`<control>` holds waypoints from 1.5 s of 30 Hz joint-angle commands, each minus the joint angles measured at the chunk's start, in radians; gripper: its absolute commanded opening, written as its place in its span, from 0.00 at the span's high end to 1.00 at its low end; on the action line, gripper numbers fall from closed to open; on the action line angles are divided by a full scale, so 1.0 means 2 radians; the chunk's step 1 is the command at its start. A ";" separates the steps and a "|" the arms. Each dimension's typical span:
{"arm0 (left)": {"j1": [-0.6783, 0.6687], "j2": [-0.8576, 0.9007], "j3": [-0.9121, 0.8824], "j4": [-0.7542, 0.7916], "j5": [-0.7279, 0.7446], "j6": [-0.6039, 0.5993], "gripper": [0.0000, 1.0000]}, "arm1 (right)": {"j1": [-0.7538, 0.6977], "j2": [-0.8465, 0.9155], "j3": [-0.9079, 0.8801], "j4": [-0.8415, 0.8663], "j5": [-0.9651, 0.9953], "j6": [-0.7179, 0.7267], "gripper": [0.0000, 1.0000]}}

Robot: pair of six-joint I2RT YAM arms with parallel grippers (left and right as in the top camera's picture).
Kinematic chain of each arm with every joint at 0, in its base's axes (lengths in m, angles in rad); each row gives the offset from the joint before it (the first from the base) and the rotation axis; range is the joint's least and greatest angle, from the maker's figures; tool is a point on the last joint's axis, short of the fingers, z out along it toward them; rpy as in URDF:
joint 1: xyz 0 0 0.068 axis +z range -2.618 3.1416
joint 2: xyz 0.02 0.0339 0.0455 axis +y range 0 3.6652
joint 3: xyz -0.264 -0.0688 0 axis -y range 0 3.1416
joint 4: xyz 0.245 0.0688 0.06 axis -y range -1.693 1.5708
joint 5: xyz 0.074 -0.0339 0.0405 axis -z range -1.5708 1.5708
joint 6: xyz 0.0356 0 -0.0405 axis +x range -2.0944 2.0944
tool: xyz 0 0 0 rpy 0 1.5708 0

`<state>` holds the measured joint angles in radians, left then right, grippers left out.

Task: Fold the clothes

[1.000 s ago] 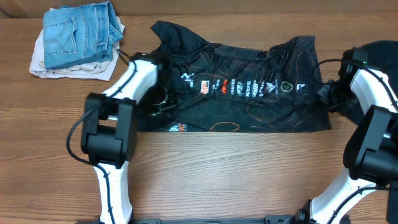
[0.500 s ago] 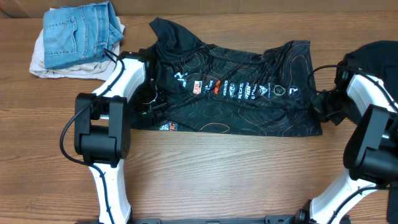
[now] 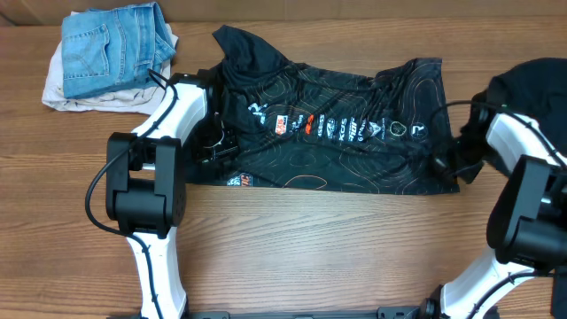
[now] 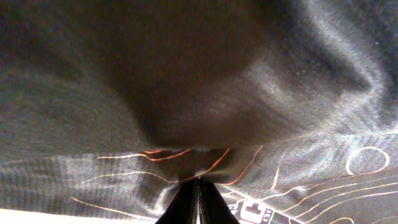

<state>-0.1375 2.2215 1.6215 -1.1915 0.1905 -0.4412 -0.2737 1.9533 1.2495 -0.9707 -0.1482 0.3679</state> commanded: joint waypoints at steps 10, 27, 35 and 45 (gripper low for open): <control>0.003 0.017 -0.018 0.019 -0.045 0.008 0.95 | -0.020 -0.006 -0.027 0.015 0.074 0.048 0.95; -0.012 0.017 0.110 -0.058 -0.045 0.025 0.87 | -0.031 -0.006 0.076 -0.043 0.017 0.022 0.89; -0.013 0.017 0.111 -0.056 -0.045 0.025 0.71 | -0.027 -0.006 0.071 -0.028 -0.020 0.026 0.39; -0.013 0.017 0.111 -0.056 -0.045 0.025 0.63 | -0.025 -0.005 0.039 0.041 -0.058 0.083 0.52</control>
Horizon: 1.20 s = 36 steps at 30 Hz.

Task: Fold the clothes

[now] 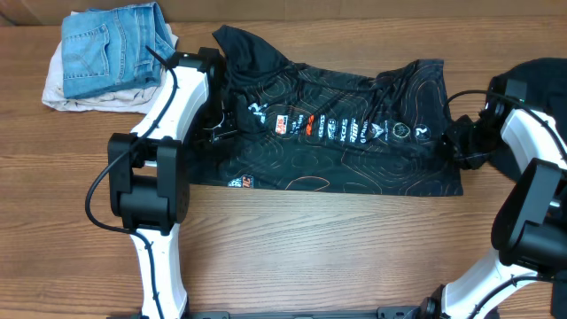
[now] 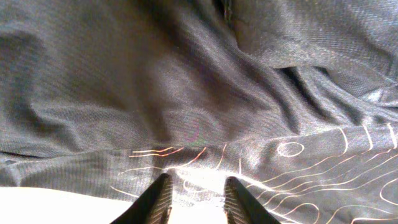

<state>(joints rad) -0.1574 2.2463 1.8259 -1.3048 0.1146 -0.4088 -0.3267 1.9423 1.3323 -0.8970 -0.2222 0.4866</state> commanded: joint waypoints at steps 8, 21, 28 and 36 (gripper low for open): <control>-0.003 0.004 0.009 0.000 -0.007 0.008 0.62 | 0.003 0.017 -0.002 -0.003 -0.012 0.057 0.51; -0.003 0.004 0.009 0.000 -0.007 0.009 0.62 | 0.009 0.033 -0.002 0.020 0.007 0.070 0.58; -0.003 0.004 0.009 0.000 -0.007 0.009 0.62 | 0.009 0.033 -0.002 0.066 0.010 0.072 0.83; -0.003 0.004 0.009 0.010 -0.013 0.009 0.64 | 0.010 0.033 -0.002 0.114 0.053 0.074 0.87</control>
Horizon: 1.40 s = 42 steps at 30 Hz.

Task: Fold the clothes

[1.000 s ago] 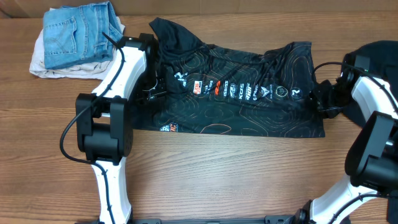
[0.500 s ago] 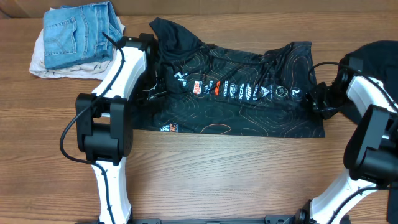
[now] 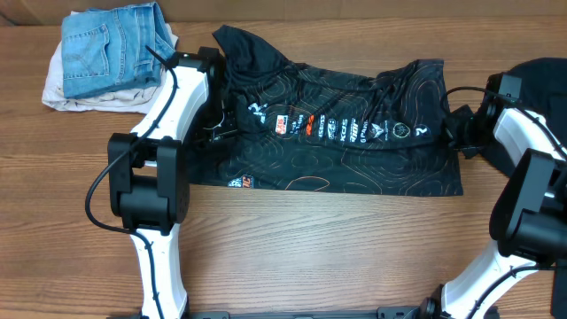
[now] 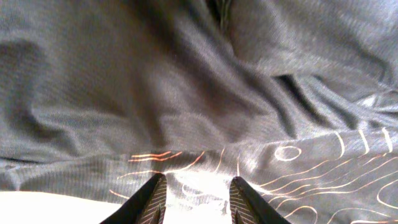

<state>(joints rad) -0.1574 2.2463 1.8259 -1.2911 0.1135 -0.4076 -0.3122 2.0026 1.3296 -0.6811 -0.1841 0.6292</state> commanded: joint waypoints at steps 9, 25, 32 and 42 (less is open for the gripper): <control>-0.002 0.004 0.009 0.082 -0.122 0.007 0.64 | -0.018 0.003 0.027 0.005 0.110 -0.009 0.89; -0.026 0.014 0.070 0.022 -0.011 -0.006 0.89 | 0.040 0.004 0.101 -0.215 -0.033 -0.109 0.91; -0.026 0.042 0.063 0.019 -0.006 -0.011 0.89 | 0.101 0.004 0.033 -0.156 -0.032 -0.072 0.90; -0.026 0.058 0.063 0.039 -0.006 -0.014 0.91 | 0.108 0.005 0.006 -0.119 -0.043 -0.046 0.88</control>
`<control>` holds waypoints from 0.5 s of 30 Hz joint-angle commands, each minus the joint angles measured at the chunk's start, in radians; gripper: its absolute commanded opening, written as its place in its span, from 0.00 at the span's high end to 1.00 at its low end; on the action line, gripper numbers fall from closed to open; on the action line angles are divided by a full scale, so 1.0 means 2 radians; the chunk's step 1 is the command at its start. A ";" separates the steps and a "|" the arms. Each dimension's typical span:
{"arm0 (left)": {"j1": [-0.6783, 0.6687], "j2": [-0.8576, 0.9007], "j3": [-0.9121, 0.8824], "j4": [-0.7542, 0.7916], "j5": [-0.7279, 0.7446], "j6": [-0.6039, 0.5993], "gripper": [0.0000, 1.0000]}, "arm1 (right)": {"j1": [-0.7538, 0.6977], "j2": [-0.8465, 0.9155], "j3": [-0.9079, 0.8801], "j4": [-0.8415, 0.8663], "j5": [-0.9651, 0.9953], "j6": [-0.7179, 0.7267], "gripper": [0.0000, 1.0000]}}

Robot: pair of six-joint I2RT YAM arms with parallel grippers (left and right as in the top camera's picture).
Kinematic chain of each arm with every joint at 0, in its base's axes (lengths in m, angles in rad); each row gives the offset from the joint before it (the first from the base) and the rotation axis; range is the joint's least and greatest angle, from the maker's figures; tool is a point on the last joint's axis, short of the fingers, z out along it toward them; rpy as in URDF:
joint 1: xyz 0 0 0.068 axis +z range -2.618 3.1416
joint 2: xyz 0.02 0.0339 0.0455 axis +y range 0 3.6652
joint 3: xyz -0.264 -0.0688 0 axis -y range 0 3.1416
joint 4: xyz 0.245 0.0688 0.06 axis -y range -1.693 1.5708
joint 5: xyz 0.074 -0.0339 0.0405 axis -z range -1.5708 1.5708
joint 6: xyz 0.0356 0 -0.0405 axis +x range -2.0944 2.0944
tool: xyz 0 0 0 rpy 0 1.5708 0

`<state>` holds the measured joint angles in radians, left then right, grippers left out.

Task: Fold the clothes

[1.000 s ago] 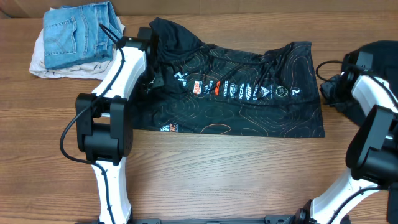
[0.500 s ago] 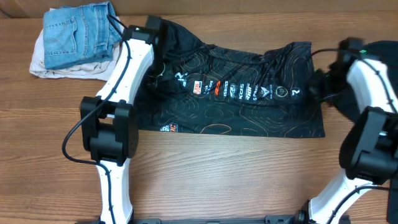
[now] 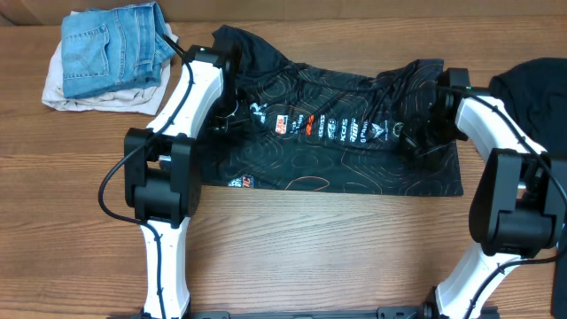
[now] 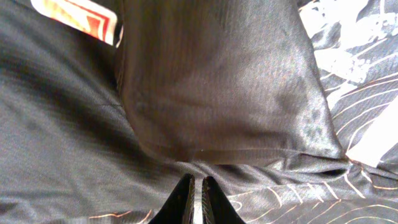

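A black shirt [image 3: 345, 164] printed with thin orange and white lines lies spread across the middle of the table. My left gripper [image 3: 225, 113] sits on its upper left part, below the collar. In the left wrist view its jaws [image 4: 198, 186] stand almost together, pinching the dark cloth of the shirt [image 4: 217, 93] under a folded flap. A red label [image 4: 78, 15] shows at the upper left. My right gripper [image 3: 415, 140] rests on the shirt's right part. It is dark against dark cloth, so its jaws cannot be made out.
Folded blue jeans [image 3: 111, 40] lie on a pale garment [image 3: 66, 93] at the back left. Another black garment [image 3: 532, 84] is heaped at the right edge. The wooden table [image 3: 310, 248] runs bare along the front.
My left gripper was open at the shirt's left edge. Now it sits further up by the collar with its jaws together. My right gripper has moved from the shirt's right edge inward onto the cloth.
First my left gripper was shut on the shirt's left side and the right one was at its lower right corner. Then the left stood open with the shirt lying flatter, twice over. Now both grippers are on new spots of the shirt.
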<state>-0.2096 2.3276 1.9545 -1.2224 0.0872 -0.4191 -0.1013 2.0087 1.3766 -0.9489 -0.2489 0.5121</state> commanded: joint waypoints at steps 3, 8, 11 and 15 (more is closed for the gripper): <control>0.001 0.024 -0.002 0.010 0.007 -0.008 0.91 | 0.003 0.006 -0.025 0.038 -0.013 0.021 0.89; 0.001 0.041 -0.002 0.012 0.007 -0.008 0.91 | 0.003 0.009 -0.025 0.062 -0.011 0.033 0.85; 0.001 0.046 -0.002 0.013 0.007 -0.008 0.91 | 0.003 0.019 -0.025 0.082 -0.011 0.035 0.85; 0.001 0.046 -0.002 0.017 -0.003 -0.007 0.89 | 0.003 0.042 -0.025 0.120 -0.010 0.035 0.85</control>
<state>-0.2096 2.3848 1.9545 -1.2003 0.0910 -0.4191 -0.1013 2.0357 1.3315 -0.7464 -0.2817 0.5758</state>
